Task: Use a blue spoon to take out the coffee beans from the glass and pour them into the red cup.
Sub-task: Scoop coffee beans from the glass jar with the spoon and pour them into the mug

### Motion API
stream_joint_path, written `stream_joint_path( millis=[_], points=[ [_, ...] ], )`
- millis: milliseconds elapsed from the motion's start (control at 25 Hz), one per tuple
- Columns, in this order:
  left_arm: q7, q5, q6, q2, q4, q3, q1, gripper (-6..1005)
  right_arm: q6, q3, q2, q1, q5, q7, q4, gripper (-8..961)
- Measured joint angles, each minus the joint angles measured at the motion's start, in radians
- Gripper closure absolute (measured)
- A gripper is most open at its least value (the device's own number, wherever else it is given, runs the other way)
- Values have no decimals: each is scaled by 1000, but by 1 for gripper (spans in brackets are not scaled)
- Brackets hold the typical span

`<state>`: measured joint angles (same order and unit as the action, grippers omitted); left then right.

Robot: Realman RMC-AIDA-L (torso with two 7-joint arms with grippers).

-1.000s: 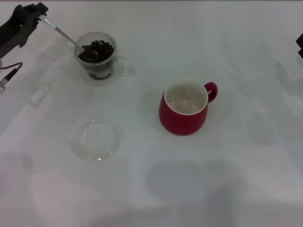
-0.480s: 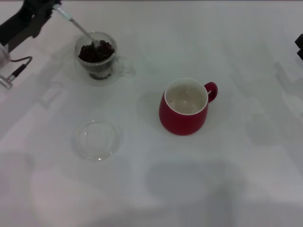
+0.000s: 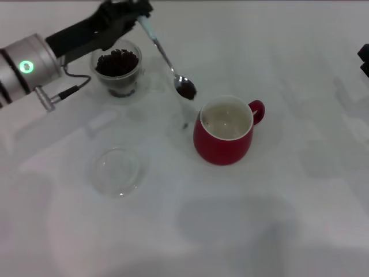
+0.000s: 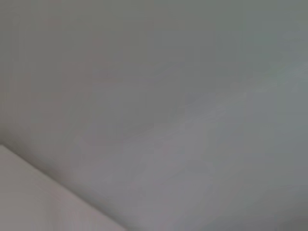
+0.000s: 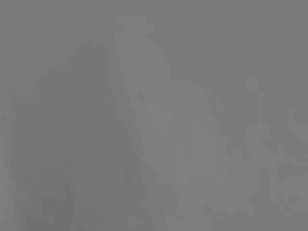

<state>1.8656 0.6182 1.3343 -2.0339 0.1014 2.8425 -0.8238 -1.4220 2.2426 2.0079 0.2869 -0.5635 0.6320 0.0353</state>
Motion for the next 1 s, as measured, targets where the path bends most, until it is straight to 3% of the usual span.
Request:
stream_joint_path(
  millis=[320, 400, 720, 1000],
  points=[
    [-117, -152, -5, 2, 8, 2, -122, 867, 0, 3, 0, -16, 2, 0, -13, 247],
    [-187, -190, -5, -8, 8, 2, -162, 867, 0, 3, 0, -28, 3, 0, -19, 247],
    [-338, -214, -39, -16, 9, 2, -197, 868, -7, 3, 0, -51, 4, 0, -24, 247],
    [-602, -208, 5, -26, -4, -3, -196, 868, -11, 3, 0, -53, 4, 0, -25, 247]
  ],
)
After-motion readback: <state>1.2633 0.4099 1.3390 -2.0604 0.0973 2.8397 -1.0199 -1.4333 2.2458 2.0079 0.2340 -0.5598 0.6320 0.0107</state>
